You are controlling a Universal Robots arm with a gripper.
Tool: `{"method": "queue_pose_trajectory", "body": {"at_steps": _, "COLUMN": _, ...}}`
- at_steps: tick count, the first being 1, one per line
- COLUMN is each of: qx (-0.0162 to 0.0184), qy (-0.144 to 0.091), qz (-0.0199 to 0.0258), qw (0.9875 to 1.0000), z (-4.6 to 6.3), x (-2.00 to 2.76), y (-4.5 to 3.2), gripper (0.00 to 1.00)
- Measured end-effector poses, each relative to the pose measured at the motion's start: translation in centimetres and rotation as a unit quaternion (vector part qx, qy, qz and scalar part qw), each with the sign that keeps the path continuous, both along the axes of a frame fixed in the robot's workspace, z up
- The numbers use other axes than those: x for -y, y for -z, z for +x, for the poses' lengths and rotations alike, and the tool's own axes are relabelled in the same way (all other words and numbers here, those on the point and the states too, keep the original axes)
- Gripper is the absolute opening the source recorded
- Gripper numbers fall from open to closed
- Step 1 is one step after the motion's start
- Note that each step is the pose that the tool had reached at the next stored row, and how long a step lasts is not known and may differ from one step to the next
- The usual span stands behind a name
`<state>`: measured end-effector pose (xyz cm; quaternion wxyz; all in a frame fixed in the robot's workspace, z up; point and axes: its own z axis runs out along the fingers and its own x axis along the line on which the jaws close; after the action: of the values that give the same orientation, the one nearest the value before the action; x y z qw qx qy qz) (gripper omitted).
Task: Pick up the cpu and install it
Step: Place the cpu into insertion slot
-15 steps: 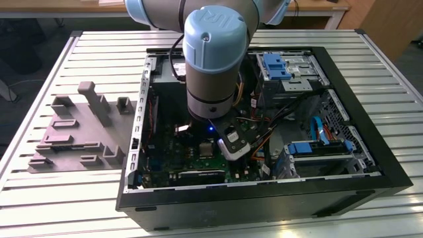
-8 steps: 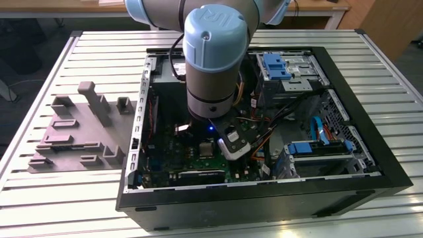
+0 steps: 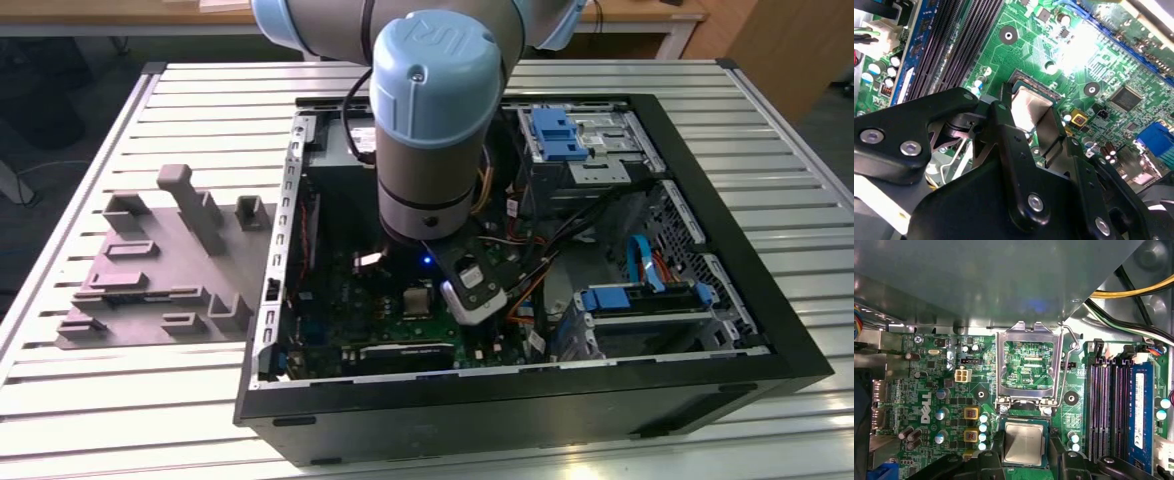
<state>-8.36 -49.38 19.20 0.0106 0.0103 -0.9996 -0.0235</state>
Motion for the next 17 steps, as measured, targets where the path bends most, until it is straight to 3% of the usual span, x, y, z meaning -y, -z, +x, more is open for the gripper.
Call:
{"method": "queue_pose_trajectory", "body": {"at_steps": 12, "qx": 0.0000, "qy": 0.000, "qz": 0.0017, "qw": 1.0000, "z": 0.02, "x": 0.01, "y": 0.02, "gripper": 0.45}}
{"method": "queue_pose_trajectory", "body": {"at_steps": 17, "qx": 0.0000, "qy": 0.000, "qz": 0.0017, "qw": 1.0000, "z": 0.03, "x": 0.01, "y": 0.05, "gripper": 0.53}}
